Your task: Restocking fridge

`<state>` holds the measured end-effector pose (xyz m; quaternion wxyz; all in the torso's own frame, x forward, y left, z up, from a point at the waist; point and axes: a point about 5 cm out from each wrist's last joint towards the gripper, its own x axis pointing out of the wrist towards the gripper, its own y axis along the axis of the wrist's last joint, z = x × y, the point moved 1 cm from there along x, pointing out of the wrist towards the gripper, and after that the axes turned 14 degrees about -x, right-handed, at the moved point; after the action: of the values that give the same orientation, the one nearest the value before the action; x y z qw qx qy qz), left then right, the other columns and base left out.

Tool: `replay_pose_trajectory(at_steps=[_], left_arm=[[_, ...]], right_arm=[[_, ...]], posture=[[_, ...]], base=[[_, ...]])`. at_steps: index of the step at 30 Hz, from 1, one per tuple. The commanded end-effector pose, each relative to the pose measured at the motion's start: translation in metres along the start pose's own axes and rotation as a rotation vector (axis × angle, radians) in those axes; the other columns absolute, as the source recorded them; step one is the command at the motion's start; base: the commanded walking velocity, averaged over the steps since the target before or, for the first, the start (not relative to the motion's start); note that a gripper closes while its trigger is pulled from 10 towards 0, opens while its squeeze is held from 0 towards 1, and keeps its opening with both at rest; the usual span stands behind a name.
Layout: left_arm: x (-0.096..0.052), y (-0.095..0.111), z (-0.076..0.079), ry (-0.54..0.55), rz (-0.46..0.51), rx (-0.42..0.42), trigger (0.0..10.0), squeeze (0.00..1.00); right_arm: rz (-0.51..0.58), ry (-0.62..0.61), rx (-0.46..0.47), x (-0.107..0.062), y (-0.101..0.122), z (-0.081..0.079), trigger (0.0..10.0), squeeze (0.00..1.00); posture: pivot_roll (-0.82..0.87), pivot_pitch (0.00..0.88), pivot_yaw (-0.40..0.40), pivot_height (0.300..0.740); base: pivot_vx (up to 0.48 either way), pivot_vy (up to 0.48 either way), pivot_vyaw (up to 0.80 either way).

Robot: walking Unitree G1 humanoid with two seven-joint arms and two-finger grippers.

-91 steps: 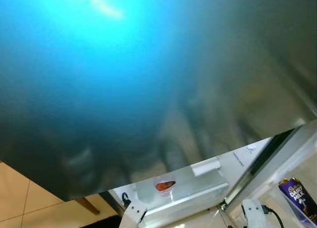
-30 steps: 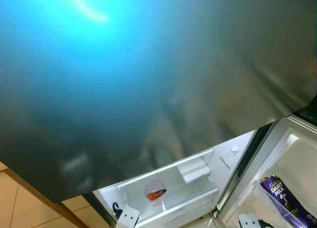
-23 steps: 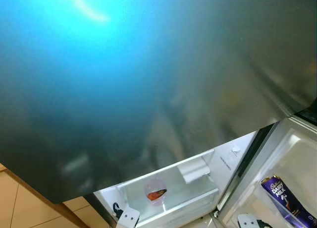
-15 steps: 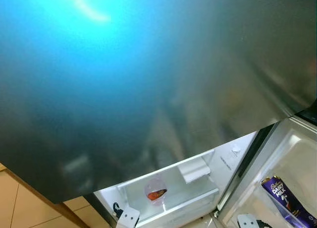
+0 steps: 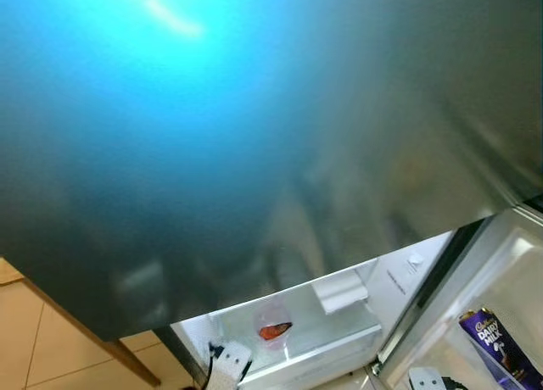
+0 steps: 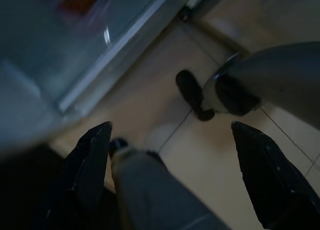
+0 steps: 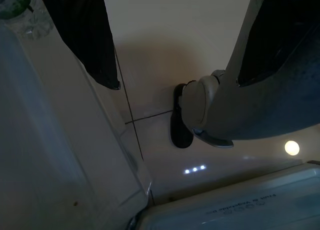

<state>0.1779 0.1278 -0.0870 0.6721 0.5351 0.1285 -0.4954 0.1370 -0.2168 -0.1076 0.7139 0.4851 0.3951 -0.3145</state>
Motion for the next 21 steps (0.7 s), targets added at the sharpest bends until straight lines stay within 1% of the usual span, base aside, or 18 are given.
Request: replay_pose_trajectory(at_steps=[1,3,4,6,7,9,11,14,16,18,20,21], left_arm=[[0.005,0.005,0.009,-0.055,0.005,0.029,10.0,0.0],[0.006,0.008,0.011,-0.069,0.009,0.03,10.0,0.0],[0.008,0.012,0.014,-0.099,0.02,0.013,10.0,0.0],[0.011,0.017,0.025,-0.202,0.024,-0.003,10.0,0.0],[0.011,0.017,0.025,-0.202,0.024,-0.003,10.0,0.0],[0.012,0.016,0.037,-0.316,-0.006,0.012,10.0,0.0],[0.011,0.012,0.042,-0.376,-0.041,0.041,10.0,0.0],[0.006,0.006,0.038,-0.415,-0.102,0.105,10.0,0.0],[0.005,0.005,0.036,-0.424,-0.119,0.121,10.0,0.0],[0.003,0.004,0.031,-0.405,-0.136,0.143,10.0,0.0],[0.001,0.004,0.024,-0.358,-0.149,0.154,10.0,0.0],[0.0,0.003,0.02,-0.326,-0.153,0.133,10.0,0.0]], right_arm=[[-0.006,0.016,0.004,0.0,0.0,-0.005,10.0,0.0],[-0.006,0.016,0.005,0.0,0.0,-0.005,10.0,0.0],[-0.006,0.016,0.005,0.0,0.0,-0.005,10.0,0.0],[-0.007,0.016,0.006,0.0,-0.001,-0.006,10.0,0.0],[-0.007,0.016,0.006,0.0,-0.001,-0.006,10.0,0.0],[-0.008,0.016,0.007,0.0,-0.001,-0.006,10.0,0.0],[-0.009,0.016,0.009,0.0,-0.002,-0.006,10.0,0.0],[-0.01,0.016,0.01,0.0,-0.002,-0.007,10.0,0.0],[-0.008,0.016,0.01,0.0,-0.002,-0.007,10.0,0.0],[-0.008,0.017,0.011,0.0,-0.002,-0.007,10.0,0.0],[-0.011,0.019,0.012,0.0,-0.003,-0.008,10.0,0.0],[-0.011,0.02,0.012,0.0,-0.003,-0.009,10.0,0.0]], posture=[[-0.01,0.028,0.013,0.74],[-0.01,0.028,0.013,0.74],[-0.01,0.028,0.013,0.74],[-0.01,0.028,0.013,0.74],[-0.01,0.028,0.013,0.74],[-0.02,0.028,0.016,0.74],[-0.02,0.03,0.018,0.74],[-0.01,0.032,0.02,0.74],[-0.01,0.032,0.02,0.74],[-0.01,0.033,0.023,0.74],[-0.01,0.033,0.025,0.74],[0.0,0.033,0.029,0.74]], base=[[0.0,0.0,0.0],[0.0,0.0,0.0],[0.0,0.0,0.0],[0.0,0.0,0.0],[0.0,0.0,0.0],[0.0,0.0,0.0],[0.0,0.0,0.0],[0.0,0.0,0.0],[0.0,0.0,0.0],[0.0,0.0,0.0],[0.0,0.0,0.0],[0.0,0.0,0.0]])
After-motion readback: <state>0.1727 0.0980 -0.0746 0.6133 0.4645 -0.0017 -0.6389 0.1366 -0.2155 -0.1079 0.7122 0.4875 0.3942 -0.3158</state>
